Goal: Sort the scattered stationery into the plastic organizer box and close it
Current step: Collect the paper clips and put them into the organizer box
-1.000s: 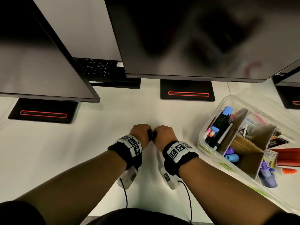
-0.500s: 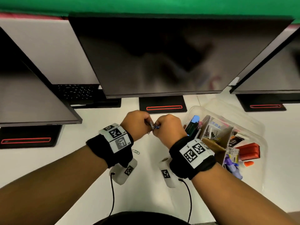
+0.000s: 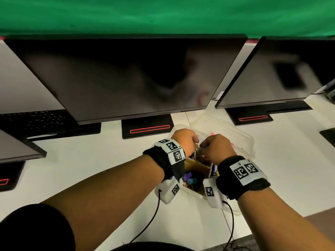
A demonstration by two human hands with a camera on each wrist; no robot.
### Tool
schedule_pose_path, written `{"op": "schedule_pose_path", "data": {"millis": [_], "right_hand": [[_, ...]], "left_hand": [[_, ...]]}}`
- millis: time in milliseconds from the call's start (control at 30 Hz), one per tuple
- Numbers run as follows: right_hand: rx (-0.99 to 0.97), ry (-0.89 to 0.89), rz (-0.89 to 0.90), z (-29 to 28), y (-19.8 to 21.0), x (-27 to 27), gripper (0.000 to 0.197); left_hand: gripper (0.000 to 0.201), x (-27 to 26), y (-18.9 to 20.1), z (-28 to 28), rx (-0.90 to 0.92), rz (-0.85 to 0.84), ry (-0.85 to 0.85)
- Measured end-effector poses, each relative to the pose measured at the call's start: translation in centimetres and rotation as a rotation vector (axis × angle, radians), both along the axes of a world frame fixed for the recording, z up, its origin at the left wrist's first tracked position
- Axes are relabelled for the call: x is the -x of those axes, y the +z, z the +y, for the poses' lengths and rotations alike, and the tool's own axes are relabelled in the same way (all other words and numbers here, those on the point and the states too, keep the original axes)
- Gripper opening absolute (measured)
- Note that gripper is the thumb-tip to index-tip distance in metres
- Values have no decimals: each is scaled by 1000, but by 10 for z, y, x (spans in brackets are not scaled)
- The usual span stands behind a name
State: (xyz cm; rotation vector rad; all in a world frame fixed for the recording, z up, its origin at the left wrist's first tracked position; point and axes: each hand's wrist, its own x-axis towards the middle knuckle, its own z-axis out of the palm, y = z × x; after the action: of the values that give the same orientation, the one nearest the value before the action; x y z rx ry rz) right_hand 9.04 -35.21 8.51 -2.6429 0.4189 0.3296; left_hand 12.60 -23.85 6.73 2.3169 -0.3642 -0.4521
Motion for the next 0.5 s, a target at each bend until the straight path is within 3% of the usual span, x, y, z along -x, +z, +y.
{"op": "schedule_pose_path", "data": {"millis": [133, 333, 433, 500], "right_hand": [[21, -1, 41, -7, -5, 0, 29], [-19, 125, -50, 39, 6, -8, 21], [-75, 220, -78, 83, 2, -13, 23], [-71, 317, -44, 117, -6, -11, 24]], "left_hand": [[29, -2, -9, 3, 21, 60, 21], [28, -10, -10, 58, 145, 11, 184], [25, -14, -17, 112, 95, -27, 234], [20, -10, -28, 153, -50, -66, 220]]}}
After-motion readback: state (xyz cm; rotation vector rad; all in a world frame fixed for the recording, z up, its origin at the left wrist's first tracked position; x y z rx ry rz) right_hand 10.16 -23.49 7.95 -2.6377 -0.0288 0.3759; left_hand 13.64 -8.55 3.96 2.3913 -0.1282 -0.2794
